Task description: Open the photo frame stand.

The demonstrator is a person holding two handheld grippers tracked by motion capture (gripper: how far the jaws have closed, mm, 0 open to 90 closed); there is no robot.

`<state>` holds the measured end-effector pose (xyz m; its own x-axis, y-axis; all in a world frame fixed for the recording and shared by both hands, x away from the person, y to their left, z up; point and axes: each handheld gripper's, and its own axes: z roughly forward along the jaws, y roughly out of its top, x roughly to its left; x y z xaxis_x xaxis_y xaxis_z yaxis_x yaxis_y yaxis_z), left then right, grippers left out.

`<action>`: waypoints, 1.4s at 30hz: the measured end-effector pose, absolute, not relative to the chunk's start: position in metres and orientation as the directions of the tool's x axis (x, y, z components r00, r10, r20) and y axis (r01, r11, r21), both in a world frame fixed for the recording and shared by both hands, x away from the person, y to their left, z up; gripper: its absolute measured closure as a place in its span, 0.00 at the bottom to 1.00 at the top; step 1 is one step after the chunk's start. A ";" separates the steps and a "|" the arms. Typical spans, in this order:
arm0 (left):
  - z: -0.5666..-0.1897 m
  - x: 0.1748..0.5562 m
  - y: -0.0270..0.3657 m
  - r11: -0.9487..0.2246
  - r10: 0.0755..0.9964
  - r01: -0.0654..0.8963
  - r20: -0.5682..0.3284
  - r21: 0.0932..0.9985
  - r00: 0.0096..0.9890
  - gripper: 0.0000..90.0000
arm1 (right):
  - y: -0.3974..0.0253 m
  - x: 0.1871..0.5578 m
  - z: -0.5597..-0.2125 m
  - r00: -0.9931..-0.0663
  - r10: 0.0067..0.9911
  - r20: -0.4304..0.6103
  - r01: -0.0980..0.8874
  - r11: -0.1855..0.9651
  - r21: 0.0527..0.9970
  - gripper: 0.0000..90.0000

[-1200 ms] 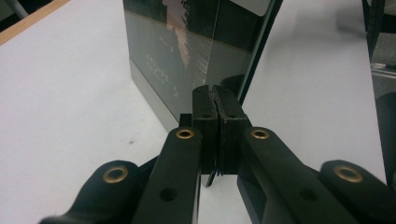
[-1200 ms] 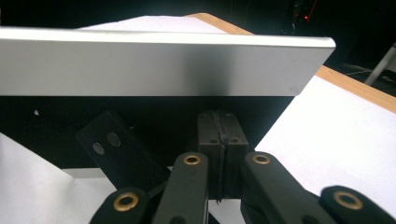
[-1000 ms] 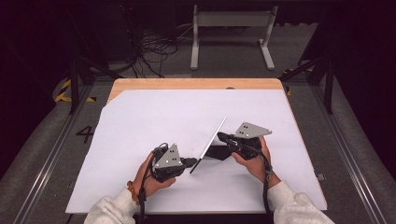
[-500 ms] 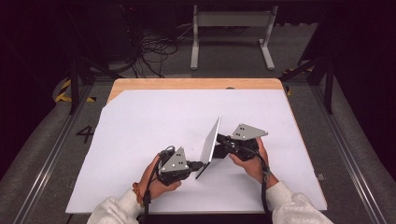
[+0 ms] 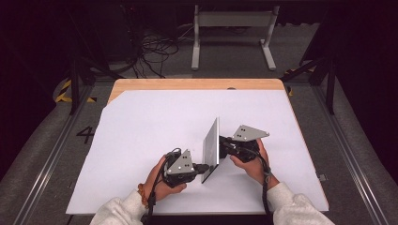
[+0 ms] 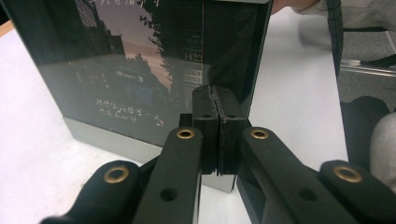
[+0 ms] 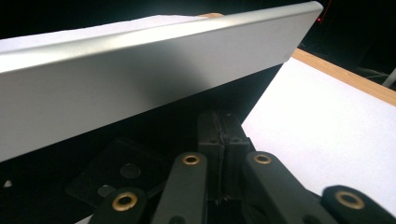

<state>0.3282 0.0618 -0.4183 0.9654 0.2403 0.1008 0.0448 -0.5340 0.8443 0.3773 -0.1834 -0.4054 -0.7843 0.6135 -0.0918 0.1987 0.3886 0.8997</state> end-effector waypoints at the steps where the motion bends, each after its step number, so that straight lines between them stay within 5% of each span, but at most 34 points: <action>1: -0.418 0.328 0.061 -0.535 0.239 0.042 0.103 0.844 0.966 0.98 | -0.184 0.377 -0.405 -0.785 0.613 -0.092 0.199 0.390 0.899 0.99; 36: -0.423 0.332 0.051 -0.535 0.257 0.049 0.108 0.843 0.961 0.95 | -0.185 0.380 -0.407 -0.799 0.598 -0.058 0.210 0.369 0.905 0.96; 42: -0.424 0.330 0.051 -0.550 0.256 0.036 0.127 0.834 0.958 0.94 | -0.187 0.380 -0.406 -0.777 0.625 -0.078 0.213 0.377 0.901 0.84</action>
